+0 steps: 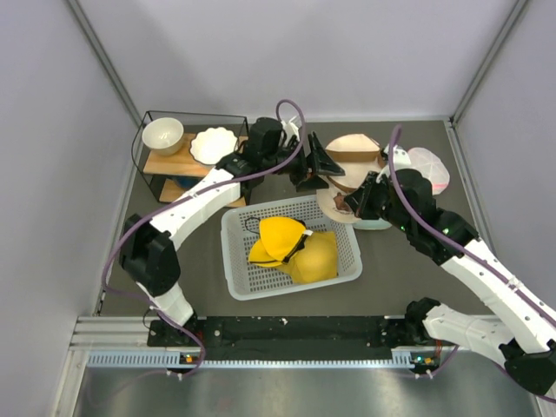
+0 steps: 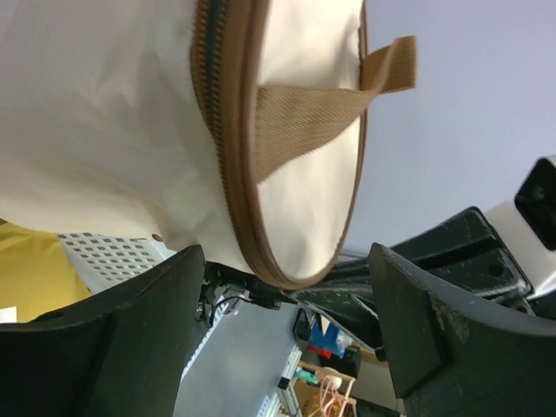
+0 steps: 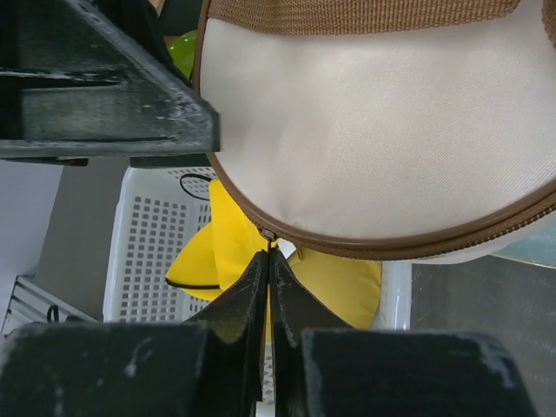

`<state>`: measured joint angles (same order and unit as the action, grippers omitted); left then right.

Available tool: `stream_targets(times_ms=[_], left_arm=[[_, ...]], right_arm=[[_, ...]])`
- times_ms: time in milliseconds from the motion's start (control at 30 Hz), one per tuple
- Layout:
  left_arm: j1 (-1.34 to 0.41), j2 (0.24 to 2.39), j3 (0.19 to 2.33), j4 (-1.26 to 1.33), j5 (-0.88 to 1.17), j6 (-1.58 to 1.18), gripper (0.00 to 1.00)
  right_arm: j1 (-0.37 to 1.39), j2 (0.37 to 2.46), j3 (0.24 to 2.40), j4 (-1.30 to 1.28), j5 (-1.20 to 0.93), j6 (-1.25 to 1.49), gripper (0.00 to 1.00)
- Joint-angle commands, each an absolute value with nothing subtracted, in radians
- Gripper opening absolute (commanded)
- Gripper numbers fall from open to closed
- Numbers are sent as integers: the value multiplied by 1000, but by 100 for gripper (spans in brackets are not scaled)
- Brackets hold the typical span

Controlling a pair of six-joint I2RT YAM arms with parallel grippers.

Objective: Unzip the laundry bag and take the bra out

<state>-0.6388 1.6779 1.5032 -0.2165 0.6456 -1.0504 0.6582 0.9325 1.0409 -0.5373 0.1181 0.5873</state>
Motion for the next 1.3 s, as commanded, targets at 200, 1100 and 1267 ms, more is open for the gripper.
stream_targets(times_ms=[200,1100,1267], left_arm=[[-611,1730,1605,-189,693,-1013,0],[-512,1780,1864,-503,654,-807,95],[-514,1634,1806,-534,540,-801,91]], right_arm=[[667,871,1032,-523,165,457,0],[451,795,992,-489,-63,571,0],[459,802,999,-477,-57,588,0]])
